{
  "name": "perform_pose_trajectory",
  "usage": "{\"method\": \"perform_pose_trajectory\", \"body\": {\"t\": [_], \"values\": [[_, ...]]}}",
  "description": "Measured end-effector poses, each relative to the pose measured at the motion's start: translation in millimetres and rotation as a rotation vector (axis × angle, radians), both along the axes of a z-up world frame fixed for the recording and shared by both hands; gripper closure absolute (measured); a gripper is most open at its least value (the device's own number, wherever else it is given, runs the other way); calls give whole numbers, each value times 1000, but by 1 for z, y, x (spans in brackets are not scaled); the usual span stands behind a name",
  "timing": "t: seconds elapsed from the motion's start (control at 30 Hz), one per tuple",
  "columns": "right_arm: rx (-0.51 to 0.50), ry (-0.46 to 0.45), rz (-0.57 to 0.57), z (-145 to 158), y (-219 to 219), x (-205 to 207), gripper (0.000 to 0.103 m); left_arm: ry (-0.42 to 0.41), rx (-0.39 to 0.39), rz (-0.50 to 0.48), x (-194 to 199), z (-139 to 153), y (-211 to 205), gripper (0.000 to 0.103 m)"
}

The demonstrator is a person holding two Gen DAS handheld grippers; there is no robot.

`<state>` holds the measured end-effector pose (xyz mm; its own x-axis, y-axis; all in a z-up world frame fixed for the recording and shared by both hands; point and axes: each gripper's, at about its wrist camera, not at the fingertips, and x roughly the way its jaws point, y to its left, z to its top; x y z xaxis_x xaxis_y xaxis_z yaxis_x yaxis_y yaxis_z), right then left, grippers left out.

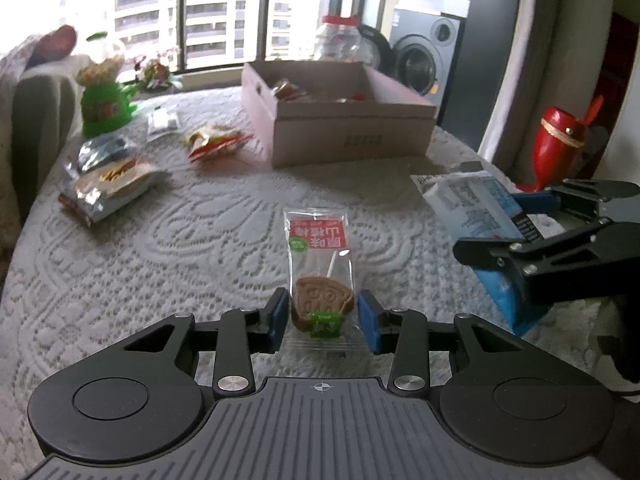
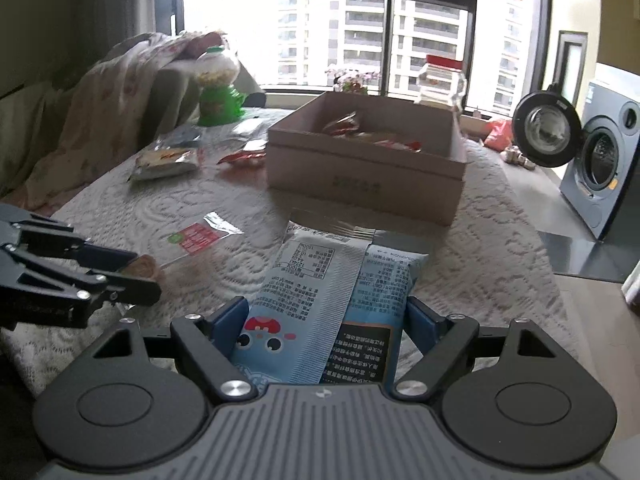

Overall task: Organize snacks
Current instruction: 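Carry the cookie bag with the left tool while the right tool carries the blue packet to the box, then open the left tool over the box while the right tool lowers the blue packet inside and releases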

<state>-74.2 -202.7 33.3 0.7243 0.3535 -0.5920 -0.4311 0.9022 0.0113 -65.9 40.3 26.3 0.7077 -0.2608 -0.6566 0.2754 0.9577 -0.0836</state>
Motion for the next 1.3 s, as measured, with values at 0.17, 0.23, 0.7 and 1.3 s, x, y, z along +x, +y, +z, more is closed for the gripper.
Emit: {"method": "perform_pose_trajectory", "body": {"t": [0.17,0.23,0.7,1.3], "values": [[8,-34,-3,15,-5,3,19,-28,-1,-24,2,11,-5,60],[16,-50,-6,24,-8,7,19,-46,-10,-31,5,18,-7,60],[83,-198,-125,114,-30,109,19,-46,-281,-61,178,70,-18,59],[108,278,-127,52,35,314,12,-98,-446,91,183,45,82,58]]}}
